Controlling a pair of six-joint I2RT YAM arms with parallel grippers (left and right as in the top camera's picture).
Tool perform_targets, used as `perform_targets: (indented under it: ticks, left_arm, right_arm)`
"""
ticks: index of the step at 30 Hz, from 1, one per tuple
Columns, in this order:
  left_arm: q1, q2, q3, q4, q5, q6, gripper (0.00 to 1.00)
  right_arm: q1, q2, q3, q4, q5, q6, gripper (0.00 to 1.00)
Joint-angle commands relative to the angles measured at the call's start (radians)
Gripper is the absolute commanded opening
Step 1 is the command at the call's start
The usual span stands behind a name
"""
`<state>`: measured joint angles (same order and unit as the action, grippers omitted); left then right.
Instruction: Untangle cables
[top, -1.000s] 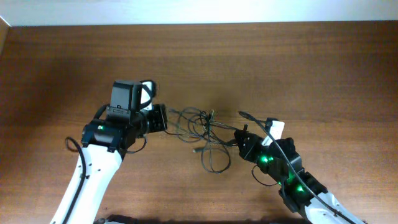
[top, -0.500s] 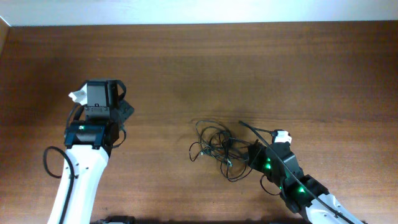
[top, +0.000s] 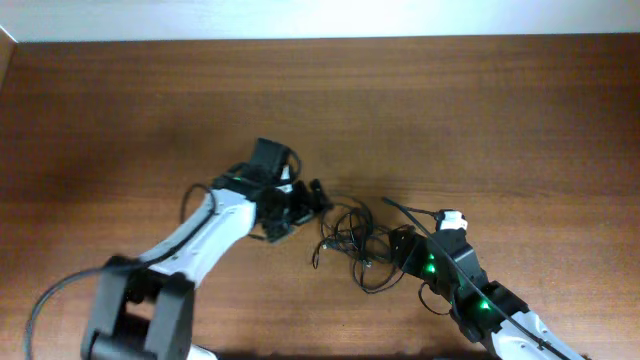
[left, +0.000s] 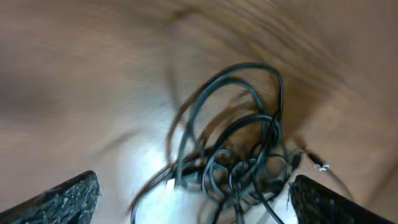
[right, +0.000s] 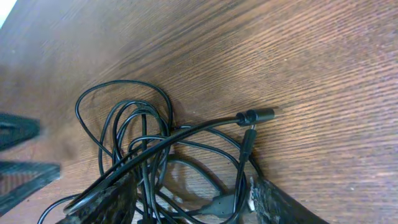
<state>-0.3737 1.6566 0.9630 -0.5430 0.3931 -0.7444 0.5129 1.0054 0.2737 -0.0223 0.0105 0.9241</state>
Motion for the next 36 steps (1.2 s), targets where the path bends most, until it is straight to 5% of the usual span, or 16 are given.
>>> perform_targets:
  ticks: [1,4,8,13,17,20,23,28,36]
  left_arm:
    - [-0.073,0.072,-0.003,0.030,-0.062,0.199,0.98]
    - [-0.118,0.120,-0.003,0.030,-0.165,0.219,0.88]
    - [-0.143,0.136,-0.003,0.052,-0.183,0.414,0.91]
    - [-0.173,0.216,-0.003,0.098,-0.460,0.426,0.92]
    - [-0.261,0.352,-0.003,0.146,-0.454,0.507,0.96]
    - [-0.265,0.377,-0.001,0.128,-0.492,0.458,1.00]
    - [-0.195,0.335,0.045,0.036,-0.491,0.366,0.99]
    - [-0.164,0.081,0.053,-0.055,-0.476,0.379,0.99]
    - [-0.214,0.084,0.048,-0.081,-0.335,0.356,0.99]
  right_arm:
    - [-0.003,0.002,-0.004,0.002,0.001,-0.003,0.61]
    - [-0.003,0.002,-0.004,0.003,0.001,0.000,0.62]
    - [-0.003,0.002,-0.004,0.003,0.001,0.008,0.64]
    - [-0.003,0.002,-0.004,0.001,0.001,0.034,0.66]
    - [-0.003,0.002,-0.004,0.000,0.000,0.034,0.66]
    - [-0.003,0.002,-0.004,-0.006,0.001,0.034,0.66]
    - [-0.003,0.002,-0.004,-0.008,0.001,0.034,0.66]
    - [-0.003,0.002,-0.004,-0.013,0.002,0.034,0.70]
    - [-0.003,0.003,-0.004,-0.016,0.002,0.034,0.70]
